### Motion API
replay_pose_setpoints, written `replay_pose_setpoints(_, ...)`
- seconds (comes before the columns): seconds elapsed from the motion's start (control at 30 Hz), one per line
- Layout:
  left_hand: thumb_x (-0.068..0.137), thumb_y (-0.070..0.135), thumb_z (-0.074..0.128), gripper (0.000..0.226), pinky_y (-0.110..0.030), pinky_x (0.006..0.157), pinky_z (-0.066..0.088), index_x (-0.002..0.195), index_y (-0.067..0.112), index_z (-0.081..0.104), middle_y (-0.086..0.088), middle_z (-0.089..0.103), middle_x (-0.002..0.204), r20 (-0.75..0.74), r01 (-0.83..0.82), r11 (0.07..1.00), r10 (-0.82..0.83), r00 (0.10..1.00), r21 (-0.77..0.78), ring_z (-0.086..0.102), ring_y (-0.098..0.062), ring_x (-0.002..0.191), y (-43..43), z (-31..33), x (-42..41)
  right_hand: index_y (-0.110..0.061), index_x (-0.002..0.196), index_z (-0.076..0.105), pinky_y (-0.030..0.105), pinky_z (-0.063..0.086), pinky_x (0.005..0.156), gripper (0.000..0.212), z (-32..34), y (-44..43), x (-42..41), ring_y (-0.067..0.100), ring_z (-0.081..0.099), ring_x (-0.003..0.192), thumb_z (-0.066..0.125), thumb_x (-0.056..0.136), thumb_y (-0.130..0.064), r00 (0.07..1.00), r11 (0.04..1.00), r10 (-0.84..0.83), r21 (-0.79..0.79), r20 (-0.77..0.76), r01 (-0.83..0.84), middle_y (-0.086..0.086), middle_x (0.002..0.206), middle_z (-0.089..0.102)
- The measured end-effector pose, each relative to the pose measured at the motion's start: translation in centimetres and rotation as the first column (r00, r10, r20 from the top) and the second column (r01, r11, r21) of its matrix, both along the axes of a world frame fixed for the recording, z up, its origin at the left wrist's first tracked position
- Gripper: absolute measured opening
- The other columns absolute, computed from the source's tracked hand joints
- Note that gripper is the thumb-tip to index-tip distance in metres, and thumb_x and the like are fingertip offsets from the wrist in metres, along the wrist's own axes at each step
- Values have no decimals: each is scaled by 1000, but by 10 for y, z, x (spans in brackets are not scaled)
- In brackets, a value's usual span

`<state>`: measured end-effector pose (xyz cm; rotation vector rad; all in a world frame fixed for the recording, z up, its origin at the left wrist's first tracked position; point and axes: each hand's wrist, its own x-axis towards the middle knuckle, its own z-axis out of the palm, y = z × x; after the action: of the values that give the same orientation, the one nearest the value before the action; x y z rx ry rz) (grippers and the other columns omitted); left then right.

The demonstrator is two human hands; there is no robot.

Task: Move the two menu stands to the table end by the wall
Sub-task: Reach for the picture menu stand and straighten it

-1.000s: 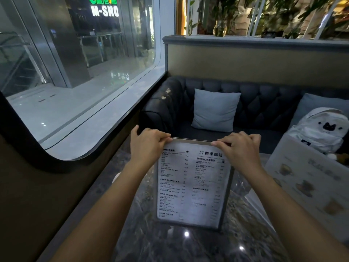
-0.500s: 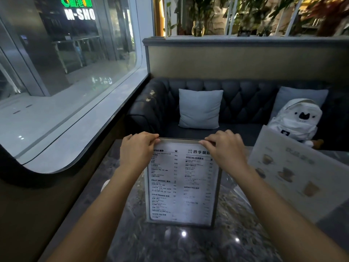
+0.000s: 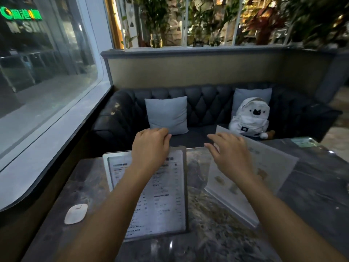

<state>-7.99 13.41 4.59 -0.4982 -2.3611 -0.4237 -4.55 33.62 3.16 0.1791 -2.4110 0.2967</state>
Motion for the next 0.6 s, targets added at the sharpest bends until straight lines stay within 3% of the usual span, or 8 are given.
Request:
replay_pose_setpoints(0.13,85,20,46,25,-35,58,43,83,7,68,-13,69,69,-5,190,982,-190,982,-7,62,-34,63,53,5,-10,-11,84,69,39,42,63,17,-2,44,10,32,63,70,56,76,-18,992,993,-118,18,-33,119,11,76,70)
replay_pose_setpoints(0.2,84,15,53,17,-32,59,35,86,6,68,-15,69,70,2,255,967,-255,967,-6,61,-35,64,81,7,-12,-12,82,70,39,41,62,16,-3,63,15,32,62,69,56,75,-14,985,985,-169,35,-33,170,10,76,69)
replay_pose_setpoints(0.27,85,15,52,19,-33,61,36,91,6,68,-15,70,75,19,299,954,-299,954,-14,62,-35,69,106,6,-15,-12,84,70,38,42,61,17,-5,79,20,32,62,69,57,74,-10,977,975,-208,69,-46,211,10,77,69)
replay_pose_setpoints(0.37,87,13,48,27,-44,83,47,107,9,66,-16,70,106,56,336,941,-334,941,-29,62,-34,97,134,1,-22,-11,89,69,36,42,61,21,-9,99,27,32,63,70,66,71,-2,967,961,-250,109,-46,253,10,80,70)
replay_pose_setpoints(0.47,94,13,43,38,-46,108,29,131,16,47,-14,48,140,150,328,935,-308,940,-133,41,-29,129,151,-6,-29,-12,91,70,35,41,60,23,-16,114,32,32,62,72,68,71,-1,957,950,-287,117,-36,289,10,81,71)
replay_pose_setpoints(0.53,97,15,36,41,-44,115,17,138,23,36,-10,37,148,254,318,918,-258,932,-236,28,-27,137,156,-11,-35,-13,90,70,34,41,57,23,-18,121,35,32,62,67,64,71,-2,955,948,-289,118,-70,296,9,77,71)
replay_pose_setpoints(0.6,97,14,34,42,-44,116,12,137,26,36,-9,38,147,310,316,915,-233,922,-251,27,-27,138,156,-14,-38,-14,89,71,33,42,55,27,-19,126,37,31,62,63,57,68,-4,953,948,-284,118,-100,295,8,74,71)
